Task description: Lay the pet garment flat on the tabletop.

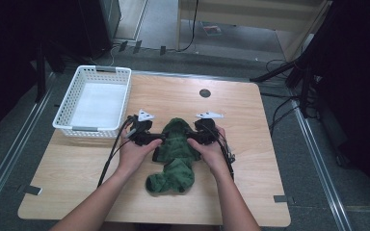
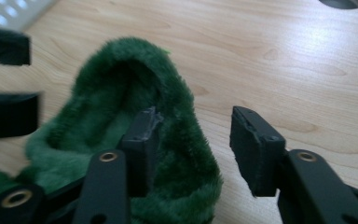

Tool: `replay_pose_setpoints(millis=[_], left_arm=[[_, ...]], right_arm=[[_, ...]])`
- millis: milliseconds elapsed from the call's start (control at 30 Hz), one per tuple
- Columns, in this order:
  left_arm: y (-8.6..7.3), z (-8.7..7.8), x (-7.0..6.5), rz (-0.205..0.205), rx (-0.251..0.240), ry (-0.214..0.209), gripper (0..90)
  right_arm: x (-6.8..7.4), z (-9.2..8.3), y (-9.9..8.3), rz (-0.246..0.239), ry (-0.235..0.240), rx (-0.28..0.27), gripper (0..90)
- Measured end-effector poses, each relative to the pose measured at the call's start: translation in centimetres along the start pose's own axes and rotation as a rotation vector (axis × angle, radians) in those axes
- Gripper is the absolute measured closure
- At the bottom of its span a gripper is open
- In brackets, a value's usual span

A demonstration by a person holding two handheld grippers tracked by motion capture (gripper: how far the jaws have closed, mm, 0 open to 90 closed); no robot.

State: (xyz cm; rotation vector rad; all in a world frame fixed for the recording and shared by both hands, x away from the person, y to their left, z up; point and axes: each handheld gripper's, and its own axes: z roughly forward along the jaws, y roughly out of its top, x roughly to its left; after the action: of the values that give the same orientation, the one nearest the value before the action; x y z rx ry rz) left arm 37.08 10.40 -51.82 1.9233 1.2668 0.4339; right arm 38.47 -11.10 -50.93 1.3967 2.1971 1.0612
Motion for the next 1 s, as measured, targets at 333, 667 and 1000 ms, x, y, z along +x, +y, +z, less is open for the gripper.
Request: replay_pose_setpoints(millis=[333,667,1000], left_arm=[[-0.1,2.2,0.4,0.047,0.074,0.05,87.4],[-0.5,1.2,1.4,0.046,0.029,-0.077,55.4],[1.3,2.5,2.8,-0.228,0.031,-0.133,58.6]], right_arm=[[-1.0,-0.6,-0.4,-0.062,-0.074,-0.101,90.0],[-2.8,-2.0,-2.3,-0.081,-0.041,-0.089,65.2],[-0.5,0.6,2.0,0.058,0.049,-0.064,62.0]])
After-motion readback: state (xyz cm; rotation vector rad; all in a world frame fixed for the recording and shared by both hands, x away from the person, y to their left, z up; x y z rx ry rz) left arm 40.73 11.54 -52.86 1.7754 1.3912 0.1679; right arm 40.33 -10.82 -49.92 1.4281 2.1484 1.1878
